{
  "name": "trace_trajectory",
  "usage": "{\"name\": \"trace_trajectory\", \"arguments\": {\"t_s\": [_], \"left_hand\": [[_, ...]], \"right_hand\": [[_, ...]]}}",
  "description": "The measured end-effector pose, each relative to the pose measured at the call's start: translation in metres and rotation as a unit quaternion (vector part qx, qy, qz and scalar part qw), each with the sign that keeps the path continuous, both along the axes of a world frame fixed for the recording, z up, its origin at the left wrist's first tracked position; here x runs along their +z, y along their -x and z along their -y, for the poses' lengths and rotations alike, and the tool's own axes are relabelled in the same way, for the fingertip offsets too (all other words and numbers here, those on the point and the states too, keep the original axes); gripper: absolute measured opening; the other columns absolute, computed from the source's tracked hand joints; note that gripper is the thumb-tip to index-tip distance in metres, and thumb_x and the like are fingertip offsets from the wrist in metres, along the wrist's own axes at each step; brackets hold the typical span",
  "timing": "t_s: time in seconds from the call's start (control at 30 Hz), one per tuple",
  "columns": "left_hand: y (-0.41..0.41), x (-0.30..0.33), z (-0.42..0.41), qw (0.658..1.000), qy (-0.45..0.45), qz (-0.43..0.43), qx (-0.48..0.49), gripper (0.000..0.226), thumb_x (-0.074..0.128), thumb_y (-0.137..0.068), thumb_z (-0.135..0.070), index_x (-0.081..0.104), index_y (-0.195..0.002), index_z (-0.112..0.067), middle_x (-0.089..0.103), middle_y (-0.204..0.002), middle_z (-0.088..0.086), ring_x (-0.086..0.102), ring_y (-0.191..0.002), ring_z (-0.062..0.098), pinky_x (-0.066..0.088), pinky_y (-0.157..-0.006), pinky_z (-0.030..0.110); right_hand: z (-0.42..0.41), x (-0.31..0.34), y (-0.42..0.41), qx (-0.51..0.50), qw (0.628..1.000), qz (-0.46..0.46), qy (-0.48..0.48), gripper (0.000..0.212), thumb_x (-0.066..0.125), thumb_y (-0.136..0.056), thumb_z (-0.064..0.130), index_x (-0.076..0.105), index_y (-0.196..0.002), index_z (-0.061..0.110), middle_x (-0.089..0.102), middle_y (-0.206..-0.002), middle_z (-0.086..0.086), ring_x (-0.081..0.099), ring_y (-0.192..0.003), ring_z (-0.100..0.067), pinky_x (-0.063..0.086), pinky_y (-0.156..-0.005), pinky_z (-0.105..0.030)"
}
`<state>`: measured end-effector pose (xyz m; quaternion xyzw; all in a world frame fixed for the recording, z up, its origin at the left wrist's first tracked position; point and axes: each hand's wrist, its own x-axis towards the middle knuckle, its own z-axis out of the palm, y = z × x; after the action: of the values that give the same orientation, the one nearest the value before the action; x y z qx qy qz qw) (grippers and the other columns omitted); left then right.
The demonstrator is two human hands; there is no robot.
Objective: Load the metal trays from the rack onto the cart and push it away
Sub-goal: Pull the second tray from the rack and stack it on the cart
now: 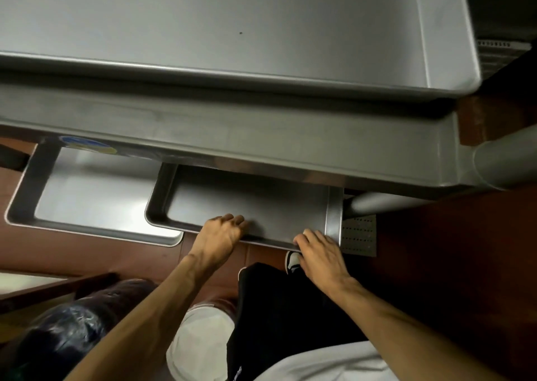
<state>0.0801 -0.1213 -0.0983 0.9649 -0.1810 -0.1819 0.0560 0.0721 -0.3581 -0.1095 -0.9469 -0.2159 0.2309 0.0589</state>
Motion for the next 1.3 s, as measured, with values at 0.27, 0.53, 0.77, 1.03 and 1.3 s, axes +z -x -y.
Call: {"name": "trace_trajectory", "arguments": {"t_s": [0.27, 0.53, 0.77, 1.03, 1.3], "left_hand": [[0.002, 0.095, -0.045, 0.998, -0.055, 0.035, -0.019, 0.034, 0.078, -0.054, 0.002, 0.067, -0.081, -0.014, 0.066, -0.075, 0.007, 0.063, -0.065, 0.029, 0.049, -0.054, 0.030], [0.029, 0.118, 0.002, 0.992, -0.067, 0.053, -0.089, 0.032, 0.078, -0.057, -0.019, 0.058, -0.082, -0.019, 0.059, -0.078, 0.001, 0.056, -0.069, 0.023, 0.043, -0.059, 0.034], [0.032, 0.126, -0.026, 0.988, -0.055, 0.116, -0.085, 0.011, 0.063, -0.068, -0.011, 0.054, -0.071, -0.018, 0.057, -0.064, 0.000, 0.055, -0.057, 0.023, 0.040, -0.053, 0.032], [0.048, 0.149, -0.079, 0.983, -0.052, 0.114, -0.132, 0.004, 0.052, -0.078, -0.017, 0.054, -0.076, -0.019, 0.056, -0.067, -0.001, 0.056, -0.063, 0.021, 0.043, -0.058, 0.031], [0.072, 0.162, -0.115, 0.988, -0.023, 0.107, -0.113, 0.013, 0.047, -0.085, -0.026, 0.055, -0.077, -0.021, 0.059, -0.072, -0.003, 0.056, -0.067, 0.020, 0.040, -0.065, 0.032]], "right_hand": [[-0.032, 0.073, 0.005, 0.055, 0.995, 0.023, -0.086, 0.033, 0.075, -0.057, -0.011, 0.058, -0.076, 0.009, 0.060, -0.075, -0.006, 0.062, -0.069, -0.027, 0.053, -0.054, -0.036], [-0.073, 0.113, 0.008, 0.055, 0.990, 0.059, -0.119, 0.034, 0.084, -0.049, 0.000, 0.060, -0.070, 0.012, 0.062, -0.067, -0.002, 0.065, -0.062, -0.021, 0.051, -0.047, -0.028], [-0.106, 0.124, 0.017, 0.073, 0.979, 0.073, -0.177, 0.029, 0.079, -0.052, 0.001, 0.061, -0.073, 0.011, 0.061, -0.070, -0.004, 0.061, -0.067, -0.023, 0.051, -0.057, -0.030], [-0.069, 0.119, -0.002, 0.192, 0.966, 0.064, -0.162, 0.039, 0.057, -0.068, -0.007, 0.059, -0.103, 0.012, 0.058, -0.096, -0.006, 0.054, -0.088, -0.025, 0.048, -0.080, -0.038], [-0.074, 0.119, -0.051, 0.232, 0.966, 0.055, -0.100, 0.028, 0.066, -0.058, -0.020, 0.053, -0.066, 0.004, 0.054, -0.068, -0.013, 0.052, -0.060, -0.028, 0.046, -0.049, -0.036]]}}
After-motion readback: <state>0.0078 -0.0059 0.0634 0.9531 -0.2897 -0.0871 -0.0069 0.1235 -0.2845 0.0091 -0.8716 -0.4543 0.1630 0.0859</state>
